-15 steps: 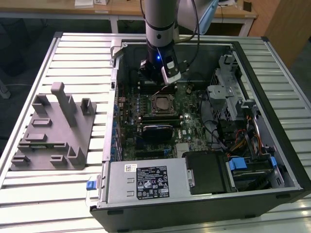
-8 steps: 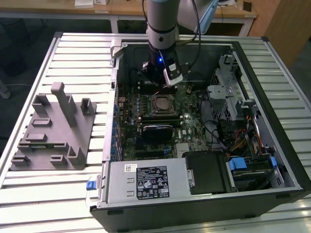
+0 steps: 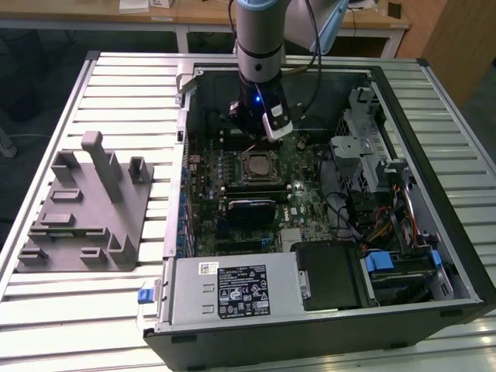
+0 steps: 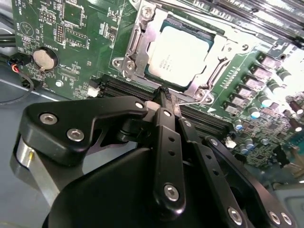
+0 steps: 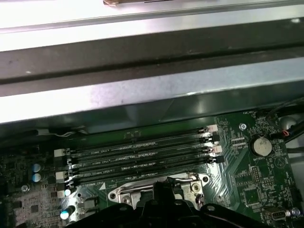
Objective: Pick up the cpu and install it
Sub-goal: 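Install the first cpu locking lever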
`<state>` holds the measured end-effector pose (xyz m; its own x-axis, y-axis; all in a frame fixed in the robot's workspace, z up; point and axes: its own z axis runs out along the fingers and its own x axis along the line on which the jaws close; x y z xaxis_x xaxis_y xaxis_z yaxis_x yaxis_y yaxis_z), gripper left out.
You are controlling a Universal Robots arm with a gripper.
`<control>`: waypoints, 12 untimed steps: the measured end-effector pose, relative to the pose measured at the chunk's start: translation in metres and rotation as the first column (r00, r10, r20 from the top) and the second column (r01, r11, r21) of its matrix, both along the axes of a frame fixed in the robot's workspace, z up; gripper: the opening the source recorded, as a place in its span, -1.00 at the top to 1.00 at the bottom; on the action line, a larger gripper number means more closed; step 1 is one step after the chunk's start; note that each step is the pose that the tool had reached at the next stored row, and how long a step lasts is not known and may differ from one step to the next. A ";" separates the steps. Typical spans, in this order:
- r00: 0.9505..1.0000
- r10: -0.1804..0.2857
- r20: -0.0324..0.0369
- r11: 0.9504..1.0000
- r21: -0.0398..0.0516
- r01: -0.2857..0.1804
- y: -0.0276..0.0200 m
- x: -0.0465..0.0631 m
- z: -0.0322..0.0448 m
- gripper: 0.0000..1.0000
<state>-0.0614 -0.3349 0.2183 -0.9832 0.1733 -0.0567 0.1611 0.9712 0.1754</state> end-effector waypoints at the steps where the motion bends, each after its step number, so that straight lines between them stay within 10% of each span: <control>1: 1.000 0.000 0.002 1.000 0.000 0.000 0.0008 0.000 -0.0008 0.79; 12: 1.000 -0.004 0.012 1.000 0.001 0.003 0.0079 0.000 -0.0078 0.79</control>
<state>-0.0613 -0.3270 0.2105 -0.9819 0.1768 -0.0681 0.1624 0.9705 0.1780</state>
